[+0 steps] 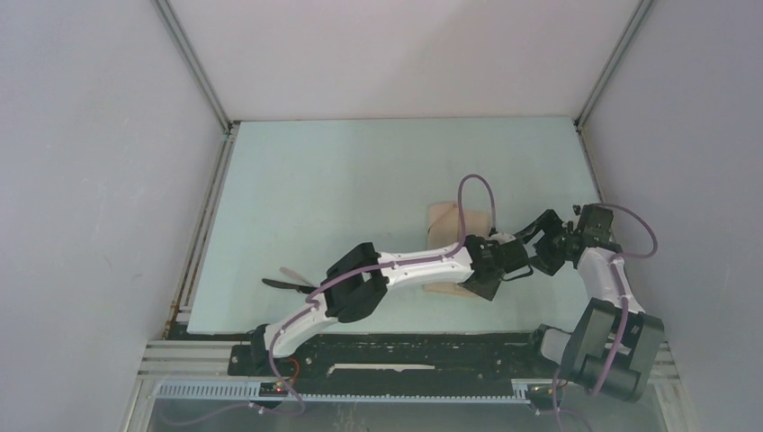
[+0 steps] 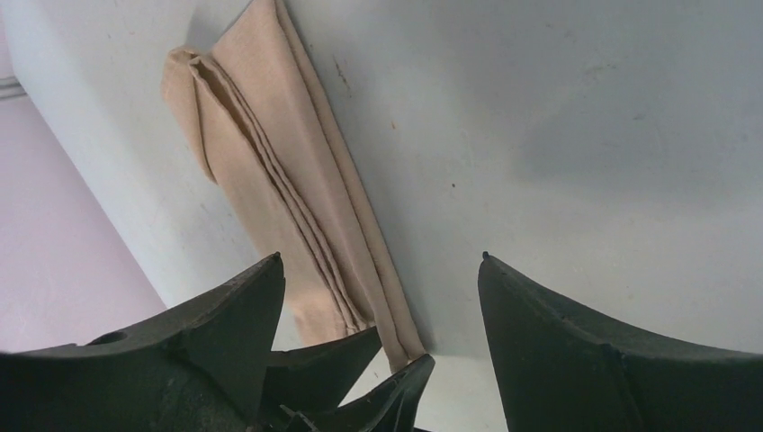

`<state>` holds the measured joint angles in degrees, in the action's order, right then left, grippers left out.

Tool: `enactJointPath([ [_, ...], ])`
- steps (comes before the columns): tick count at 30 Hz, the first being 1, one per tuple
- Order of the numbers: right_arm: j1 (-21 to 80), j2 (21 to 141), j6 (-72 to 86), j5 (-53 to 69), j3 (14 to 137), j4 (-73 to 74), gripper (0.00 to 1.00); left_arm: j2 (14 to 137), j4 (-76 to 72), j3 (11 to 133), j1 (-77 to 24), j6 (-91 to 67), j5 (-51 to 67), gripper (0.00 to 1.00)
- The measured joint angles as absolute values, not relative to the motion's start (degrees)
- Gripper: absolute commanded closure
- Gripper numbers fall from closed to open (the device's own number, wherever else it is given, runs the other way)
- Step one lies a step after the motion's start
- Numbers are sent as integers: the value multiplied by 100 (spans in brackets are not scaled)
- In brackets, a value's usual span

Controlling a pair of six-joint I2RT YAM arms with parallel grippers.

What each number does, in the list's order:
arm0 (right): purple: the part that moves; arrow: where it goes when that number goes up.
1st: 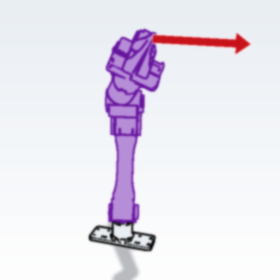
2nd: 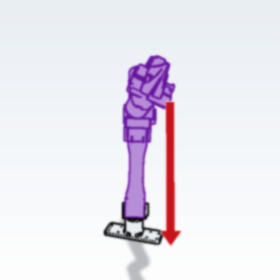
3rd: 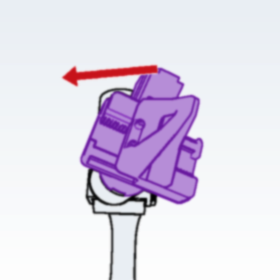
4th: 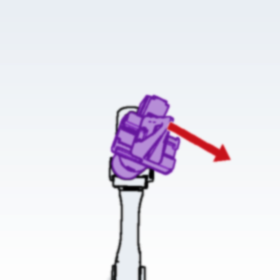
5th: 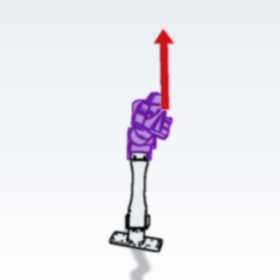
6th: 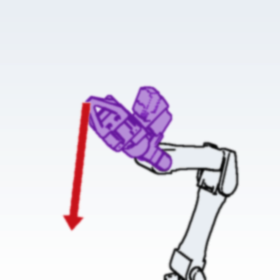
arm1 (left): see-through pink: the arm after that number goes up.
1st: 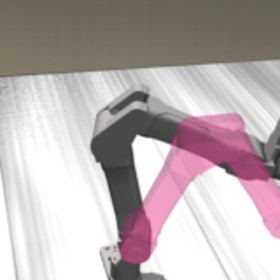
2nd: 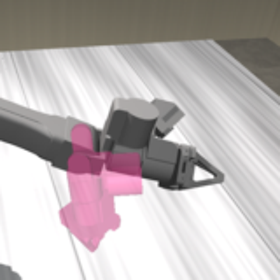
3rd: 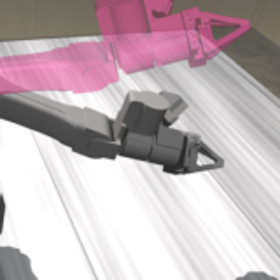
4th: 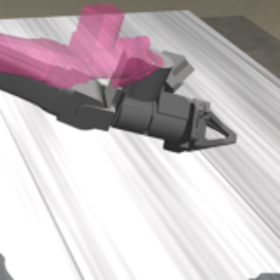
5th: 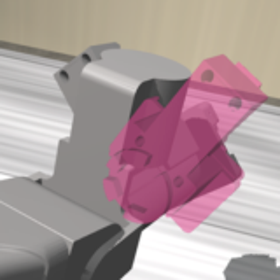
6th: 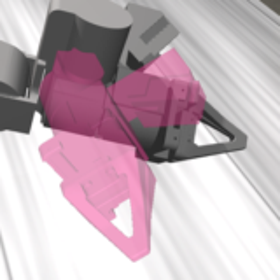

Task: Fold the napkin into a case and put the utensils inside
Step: Pick up the 2/3-rectangle-folded napkin from the center of the board.

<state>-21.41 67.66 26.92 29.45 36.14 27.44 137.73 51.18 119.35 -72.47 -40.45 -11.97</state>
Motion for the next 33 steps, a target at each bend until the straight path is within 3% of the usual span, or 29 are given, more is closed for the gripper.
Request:
enactJointPath([
  [3,-2141,6759,2670,3063,3520,2613,15,13786,5168,11981,-7258,-4053,-1192,75],
  [9,-2150,6775,2626,3503,3173,2222,10,13681,5033,11775,-7214,-4058,-1120,99],
  [21,-1798,7765,2687,4812,2917,1315,9,12007,3986,9756,-6757,-4204,-292,100],
  [33,-1203,8628,3144,5205,2882,395,12,11515,3527,9354,-6565,-4309,71,100],
])
